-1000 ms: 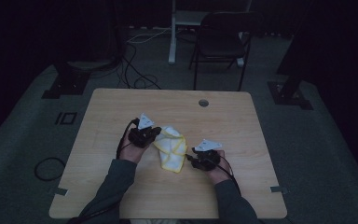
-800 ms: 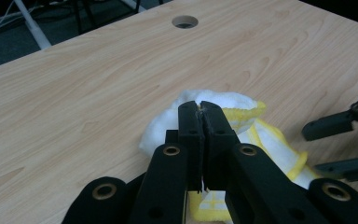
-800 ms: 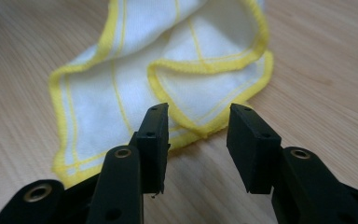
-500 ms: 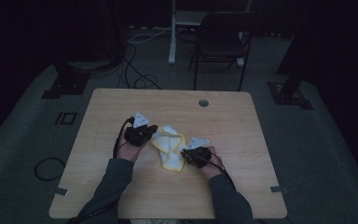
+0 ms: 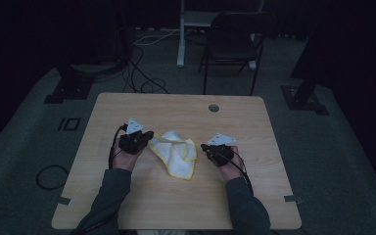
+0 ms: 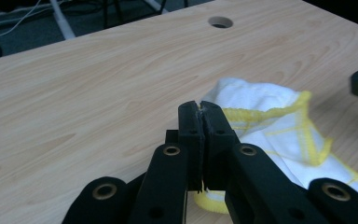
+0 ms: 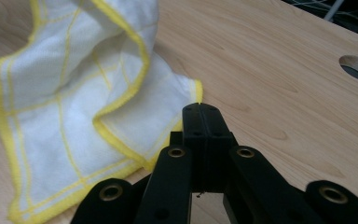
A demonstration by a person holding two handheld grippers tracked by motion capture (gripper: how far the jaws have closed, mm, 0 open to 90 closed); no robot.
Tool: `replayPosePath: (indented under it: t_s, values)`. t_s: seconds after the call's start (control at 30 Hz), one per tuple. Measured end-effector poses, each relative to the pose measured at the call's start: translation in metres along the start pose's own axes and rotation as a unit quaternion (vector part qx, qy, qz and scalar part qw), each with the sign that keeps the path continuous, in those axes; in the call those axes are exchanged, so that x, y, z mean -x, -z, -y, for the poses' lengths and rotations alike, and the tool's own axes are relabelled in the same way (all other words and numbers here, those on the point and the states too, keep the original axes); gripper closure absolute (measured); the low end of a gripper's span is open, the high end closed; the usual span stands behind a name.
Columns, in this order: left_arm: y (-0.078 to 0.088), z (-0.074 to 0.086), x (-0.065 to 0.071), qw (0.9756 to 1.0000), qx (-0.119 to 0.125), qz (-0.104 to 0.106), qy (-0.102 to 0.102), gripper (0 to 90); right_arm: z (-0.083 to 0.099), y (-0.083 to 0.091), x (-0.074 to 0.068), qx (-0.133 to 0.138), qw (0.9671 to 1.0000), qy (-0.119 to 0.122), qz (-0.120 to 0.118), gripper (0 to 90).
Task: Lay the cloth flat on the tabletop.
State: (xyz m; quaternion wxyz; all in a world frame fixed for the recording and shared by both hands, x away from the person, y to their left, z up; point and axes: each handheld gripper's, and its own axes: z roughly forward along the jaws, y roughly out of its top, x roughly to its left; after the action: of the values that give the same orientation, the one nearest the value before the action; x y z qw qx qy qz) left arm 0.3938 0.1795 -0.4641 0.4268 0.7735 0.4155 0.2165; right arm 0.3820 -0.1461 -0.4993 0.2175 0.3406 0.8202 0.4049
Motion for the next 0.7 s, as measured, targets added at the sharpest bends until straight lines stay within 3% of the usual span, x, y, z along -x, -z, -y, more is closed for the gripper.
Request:
replayPosePath:
  t_s: [0.27, 0.37, 0.5, 0.7]
  values:
    - [0.002, 0.021, -0.02, 0.9993, -0.016, -0.018, 0.029, 88.8, 0.006, -0.004, -0.018, 0.002, 0.9996, 0.004, -0.027, 90.0]
    - [0.004, 0.029, -0.027, 0.9988, -0.02, -0.022, 0.04, 88.7, 0.015, -0.005, -0.029, 0.009, 0.9991, -0.008, -0.041, 90.0]
    - [0.006, 0.039, -0.033, 0.998, -0.027, -0.028, 0.05, 88.7, 0.025, -0.01, -0.041, -0.005, 0.9986, -0.005, -0.052, 88.8]
    - [0.008, 0.054, -0.042, 0.9963, -0.041, -0.038, 0.065, 88.6, 0.034, -0.014, -0.048, -0.023, 0.9978, 0.006, -0.062, 85.6]
